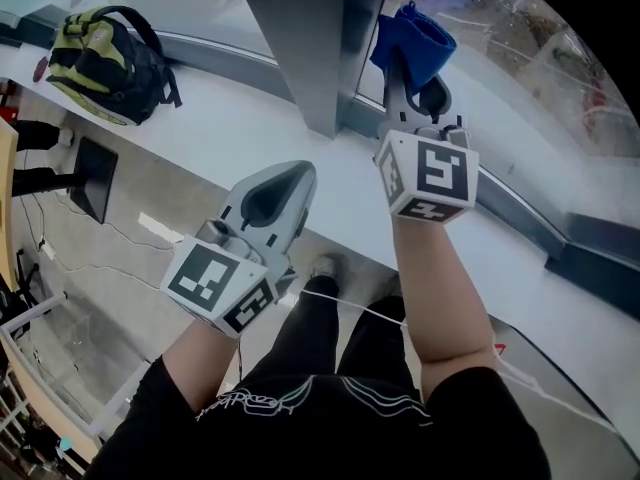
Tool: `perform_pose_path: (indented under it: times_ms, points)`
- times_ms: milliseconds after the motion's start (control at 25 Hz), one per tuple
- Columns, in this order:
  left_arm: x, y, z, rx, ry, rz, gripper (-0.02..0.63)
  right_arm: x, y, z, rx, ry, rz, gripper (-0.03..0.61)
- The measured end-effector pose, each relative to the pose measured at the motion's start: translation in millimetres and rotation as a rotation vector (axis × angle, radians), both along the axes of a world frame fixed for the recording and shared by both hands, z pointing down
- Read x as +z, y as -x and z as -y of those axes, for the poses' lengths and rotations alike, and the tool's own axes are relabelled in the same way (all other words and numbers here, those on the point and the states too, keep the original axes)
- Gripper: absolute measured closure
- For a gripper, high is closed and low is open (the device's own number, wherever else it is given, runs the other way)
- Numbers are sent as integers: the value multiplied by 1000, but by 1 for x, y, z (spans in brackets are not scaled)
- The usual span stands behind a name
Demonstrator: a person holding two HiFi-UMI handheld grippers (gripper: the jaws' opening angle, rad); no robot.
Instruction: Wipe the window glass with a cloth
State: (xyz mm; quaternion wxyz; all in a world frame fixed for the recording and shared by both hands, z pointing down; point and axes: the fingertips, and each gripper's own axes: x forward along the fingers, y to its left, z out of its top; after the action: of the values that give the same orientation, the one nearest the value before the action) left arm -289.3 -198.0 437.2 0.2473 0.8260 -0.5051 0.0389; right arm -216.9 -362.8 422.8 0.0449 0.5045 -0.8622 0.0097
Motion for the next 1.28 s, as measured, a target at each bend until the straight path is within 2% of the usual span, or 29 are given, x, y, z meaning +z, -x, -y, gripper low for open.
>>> perform_pose_path:
  times_ms: [480,960,1280]
  points:
    - [7,-3,-3,18,16,-6,607,5,-7,8,55,-4,-34,499]
    - [17,-43,-6,69,40,-2,607,8,-64,-1,113,0,-12,500]
    - [21,-93,-12,131,49,5,607,14,-129,-13,171,2,-20,499]
